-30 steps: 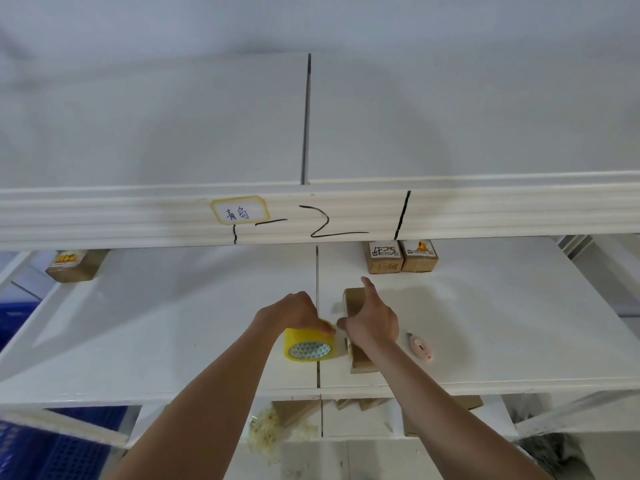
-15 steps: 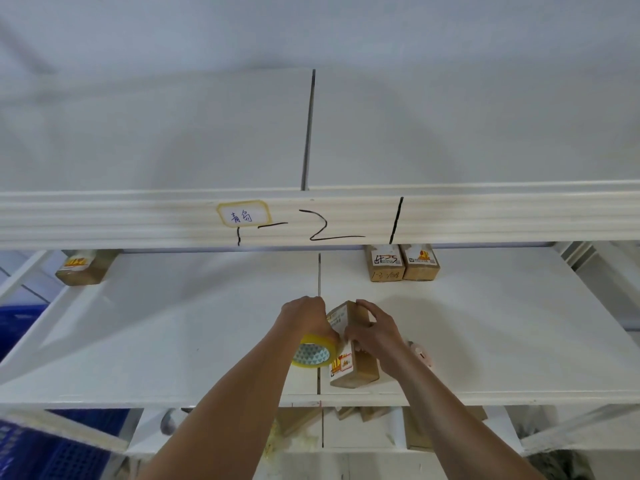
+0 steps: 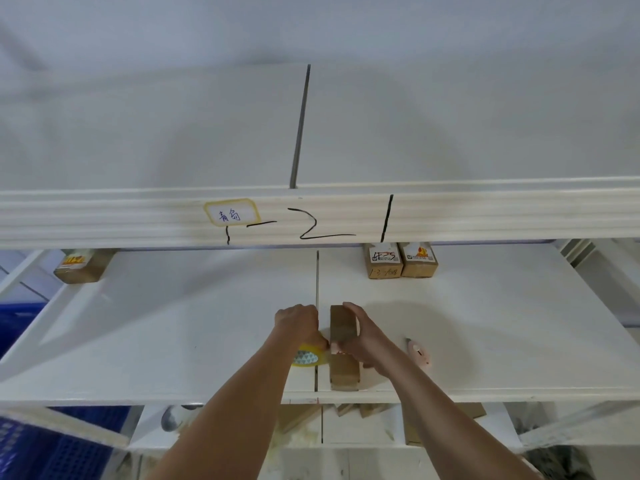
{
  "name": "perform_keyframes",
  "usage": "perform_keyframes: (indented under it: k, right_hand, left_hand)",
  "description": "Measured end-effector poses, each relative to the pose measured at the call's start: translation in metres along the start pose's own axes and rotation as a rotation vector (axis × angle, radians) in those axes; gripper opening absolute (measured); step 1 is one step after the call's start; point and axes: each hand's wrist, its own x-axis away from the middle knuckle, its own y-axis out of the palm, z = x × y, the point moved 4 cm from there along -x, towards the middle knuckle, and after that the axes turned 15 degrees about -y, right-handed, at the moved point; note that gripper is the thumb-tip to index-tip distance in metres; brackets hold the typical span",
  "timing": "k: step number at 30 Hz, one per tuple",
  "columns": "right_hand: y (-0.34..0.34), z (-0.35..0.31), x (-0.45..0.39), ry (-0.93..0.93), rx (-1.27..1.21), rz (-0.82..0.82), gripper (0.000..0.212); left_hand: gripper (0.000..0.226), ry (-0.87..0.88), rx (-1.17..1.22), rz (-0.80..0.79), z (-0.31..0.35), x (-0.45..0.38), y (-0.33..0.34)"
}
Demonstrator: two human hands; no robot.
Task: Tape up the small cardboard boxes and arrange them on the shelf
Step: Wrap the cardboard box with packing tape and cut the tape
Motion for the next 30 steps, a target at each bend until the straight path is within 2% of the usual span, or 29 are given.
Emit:
perform_keyframes:
  k: [3,6,9,14,19,21,25,30]
  right_hand:
    - [0.003,-0.001,-0.003,0.034,0.048,-0.017,0.097]
    - [0.009,-0.003,-0.009,0.030,0.064,-0.052,0.113]
    - [0.022,-0.002,-0.014,0.045,0.260,-0.065,0.122]
    - [0.027,-0.006,-0.024,0.072,0.377,-0.061,0.121]
    - [0.019,-0.007,-0.021,0.067,0.358,0.058,0.097]
    - [0.016,-0.004,-0.019,0.096,0.250,0.090,0.096]
    - [0.000,0.001,-0.014,0.102,-0.121,0.104,0.094]
    - [-0.007,-0.001,-0.011,0.065,-0.236,0.064,0.097]
  left_hand:
    - [0.063,0.006,0.037,0.029,-0.004,-0.003,0.008]
    - [0.059,0.004,0.035,0.033,-0.004,-0.004,0.009]
    - [0.050,-0.002,0.025,0.015,-0.004,-0.005,0.010]
    - [0.048,-0.003,0.042,-0.001,-0.004,-0.007,0.010]
    - [0.050,0.021,0.110,-0.008,-0.003,-0.007,0.011]
    - [0.055,0.018,0.161,-0.041,-0.012,-0.010,0.010]
    - [0.066,0.051,0.186,-0.123,-0.030,-0.016,0.001]
    - [0.056,0.033,0.264,-0.142,-0.041,-0.015,-0.008]
